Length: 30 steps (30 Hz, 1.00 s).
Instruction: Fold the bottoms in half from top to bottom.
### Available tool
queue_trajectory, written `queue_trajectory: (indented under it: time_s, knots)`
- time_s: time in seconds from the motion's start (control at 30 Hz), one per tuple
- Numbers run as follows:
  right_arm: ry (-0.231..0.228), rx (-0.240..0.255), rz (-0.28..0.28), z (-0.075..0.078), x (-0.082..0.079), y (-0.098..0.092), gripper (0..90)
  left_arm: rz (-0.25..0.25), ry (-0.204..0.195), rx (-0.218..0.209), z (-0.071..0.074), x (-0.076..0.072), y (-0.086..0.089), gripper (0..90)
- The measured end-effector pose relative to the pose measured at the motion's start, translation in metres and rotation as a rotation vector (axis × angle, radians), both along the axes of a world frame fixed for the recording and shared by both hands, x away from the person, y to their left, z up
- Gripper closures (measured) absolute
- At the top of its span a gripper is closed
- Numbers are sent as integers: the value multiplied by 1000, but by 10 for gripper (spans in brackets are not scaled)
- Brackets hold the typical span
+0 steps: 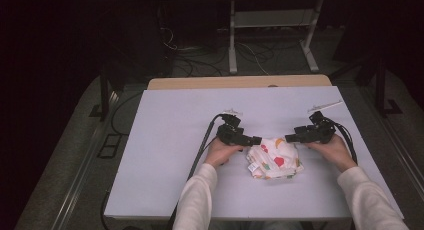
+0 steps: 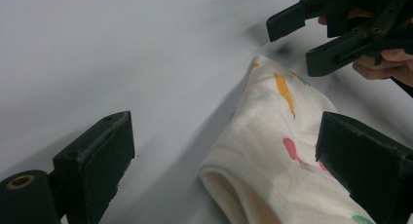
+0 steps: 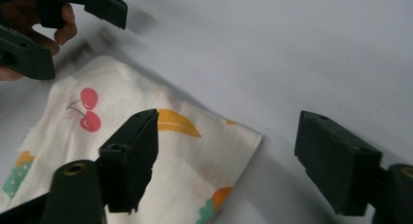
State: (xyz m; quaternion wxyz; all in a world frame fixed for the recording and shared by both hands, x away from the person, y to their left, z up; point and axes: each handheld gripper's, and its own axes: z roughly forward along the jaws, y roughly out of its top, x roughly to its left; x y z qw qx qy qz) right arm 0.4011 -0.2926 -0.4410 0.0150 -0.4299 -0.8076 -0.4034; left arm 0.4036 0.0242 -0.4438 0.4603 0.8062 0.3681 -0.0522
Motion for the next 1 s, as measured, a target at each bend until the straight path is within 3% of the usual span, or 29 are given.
queue_trajectory:
  time_s: [0.2,0.43,0.53,0.63,0.77,1.0]
  knots:
    - [12,-10,-2,-6,3,-2,308,-3,34,-21,-6,3,-1,164]
    - [15,-18,34,-10,4,4,413,-4,54,-5,-12,3,-5,377]
    - [21,-17,48,-11,4,6,511,-10,63,-1,-14,3,-5,492]
    - [21,-19,50,-11,4,8,667,-18,77,-9,-15,3,-6,631]
    - [29,-28,71,-12,3,11,846,-24,62,-12,-14,3,-5,763]
    - [35,-25,25,-7,4,9,873,-40,26,11,-8,2,-1,823]
